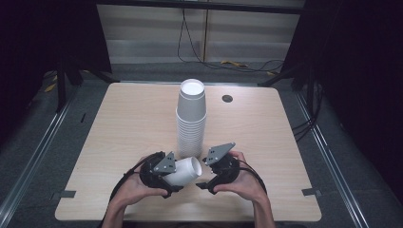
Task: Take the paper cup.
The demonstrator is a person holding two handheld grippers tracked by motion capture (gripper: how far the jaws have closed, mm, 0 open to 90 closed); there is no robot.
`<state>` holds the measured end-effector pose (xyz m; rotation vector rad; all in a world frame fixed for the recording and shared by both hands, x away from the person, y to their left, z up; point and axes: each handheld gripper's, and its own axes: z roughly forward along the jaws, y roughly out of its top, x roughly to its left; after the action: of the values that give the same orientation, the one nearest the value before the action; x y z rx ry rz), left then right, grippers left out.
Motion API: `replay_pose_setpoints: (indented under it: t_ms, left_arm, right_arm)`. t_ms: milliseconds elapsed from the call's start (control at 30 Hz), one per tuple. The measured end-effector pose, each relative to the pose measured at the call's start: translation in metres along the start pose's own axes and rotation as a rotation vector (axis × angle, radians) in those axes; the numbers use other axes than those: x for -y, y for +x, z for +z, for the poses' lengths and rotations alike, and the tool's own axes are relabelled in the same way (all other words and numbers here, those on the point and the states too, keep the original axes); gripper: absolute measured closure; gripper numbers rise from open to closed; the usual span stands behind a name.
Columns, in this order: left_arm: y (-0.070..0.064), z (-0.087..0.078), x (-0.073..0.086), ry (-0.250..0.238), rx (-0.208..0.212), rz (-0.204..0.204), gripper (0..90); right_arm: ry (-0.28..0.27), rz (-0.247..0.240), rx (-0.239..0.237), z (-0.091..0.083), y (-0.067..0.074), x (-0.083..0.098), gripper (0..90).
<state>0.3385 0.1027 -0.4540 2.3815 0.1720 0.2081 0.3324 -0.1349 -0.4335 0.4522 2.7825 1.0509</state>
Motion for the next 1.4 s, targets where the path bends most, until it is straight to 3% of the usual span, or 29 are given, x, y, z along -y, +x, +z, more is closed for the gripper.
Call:
replay_pose_setpoints:
  t_ms: [133, 267, 433, 600, 667, 1167, 1400]
  left_arm:
    - [0.001, -0.001, -0.005, 0.018, 0.009, 0.014, 14.9]
    - [-0.001, 0.003, -0.007, 0.052, -0.019, 0.024, 14.9]
    - [-0.004, 0.005, -0.009, 0.073, -0.006, 0.044, 14.9]
    - [-0.006, 0.007, -0.012, 0.067, 0.007, 0.065, 14.9]
    - [-0.008, 0.008, -0.013, 0.069, 0.014, 0.066, 14.9]
    - [-0.014, 0.016, -0.015, 0.07, 0.049, 0.096, 15.0]
    - [-0.015, 0.016, -0.016, 0.079, 0.032, 0.116, 15.2]
  right_arm:
    - [0.004, 0.001, 0.0, 0.001, -0.001, 0.0, 15.6]
    - [0.008, -0.001, -0.008, 0.001, -0.001, -0.001, 15.8]
    - [0.024, -0.02, -0.009, 0.003, 0.001, -0.002, 14.4]
    - [0.019, -0.027, -0.022, 0.005, 0.002, -0.005, 14.4]
    - [0.017, -0.036, -0.033, 0.004, 0.003, -0.006, 22.4]
    - [0.059, -0.082, -0.087, 0.009, 0.008, -0.014, 17.5]
    - [0.069, -0.094, -0.095, 0.013, 0.009, -0.018, 17.6]
